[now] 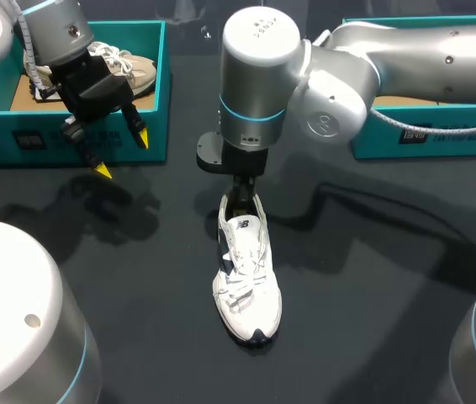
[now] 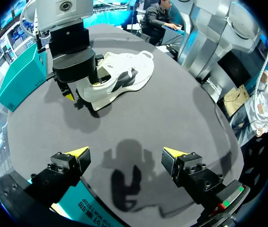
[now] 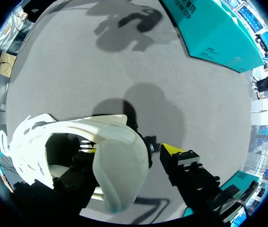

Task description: Take the shoe out of the shoebox, open the shoe tongue, remove and reinsert the insole, then place the shoe into the shoebox

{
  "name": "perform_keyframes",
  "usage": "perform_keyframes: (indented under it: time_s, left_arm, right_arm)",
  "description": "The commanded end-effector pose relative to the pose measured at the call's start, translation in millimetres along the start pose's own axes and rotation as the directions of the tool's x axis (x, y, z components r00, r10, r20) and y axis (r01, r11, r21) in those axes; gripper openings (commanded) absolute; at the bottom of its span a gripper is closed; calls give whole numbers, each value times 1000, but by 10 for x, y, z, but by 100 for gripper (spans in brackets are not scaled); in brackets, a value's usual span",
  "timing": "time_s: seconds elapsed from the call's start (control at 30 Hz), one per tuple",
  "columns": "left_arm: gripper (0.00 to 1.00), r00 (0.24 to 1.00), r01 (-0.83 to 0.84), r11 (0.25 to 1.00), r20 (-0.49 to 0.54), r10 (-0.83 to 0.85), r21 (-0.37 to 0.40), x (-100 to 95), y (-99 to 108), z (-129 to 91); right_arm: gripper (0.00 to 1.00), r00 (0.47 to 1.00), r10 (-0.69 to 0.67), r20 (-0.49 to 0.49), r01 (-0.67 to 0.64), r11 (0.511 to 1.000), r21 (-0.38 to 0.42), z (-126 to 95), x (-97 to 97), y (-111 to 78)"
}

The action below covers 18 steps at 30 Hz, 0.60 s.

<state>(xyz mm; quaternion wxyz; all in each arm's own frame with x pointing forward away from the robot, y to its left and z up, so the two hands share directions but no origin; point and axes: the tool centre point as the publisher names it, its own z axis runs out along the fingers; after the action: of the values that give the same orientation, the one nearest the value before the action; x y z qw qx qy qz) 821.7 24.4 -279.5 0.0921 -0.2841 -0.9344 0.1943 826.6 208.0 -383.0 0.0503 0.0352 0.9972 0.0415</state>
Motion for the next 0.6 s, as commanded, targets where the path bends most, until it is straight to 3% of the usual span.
perform_keyframes:
  time_s: [0.03, 0.43, 0.6]
  left_arm:
    - [100, 1000, -1, 1000, -1, 1, -2, 3, 0, -5]
    - [100, 1000, -1, 1000, -1, 1, -2, 3, 0, -5]
    - [100, 1000, -1, 1000, -1, 1, -2, 3, 0, -5]
  right_arm:
    - [60, 1000, -5, -4, 6, 1000, 9, 15, 4, 35]
    - [48, 1000, -8, -16, 9, 998, 62, 16, 17, 96]
    - [33, 1000, -5, -30, 7, 998, 67, 53, 14, 99]
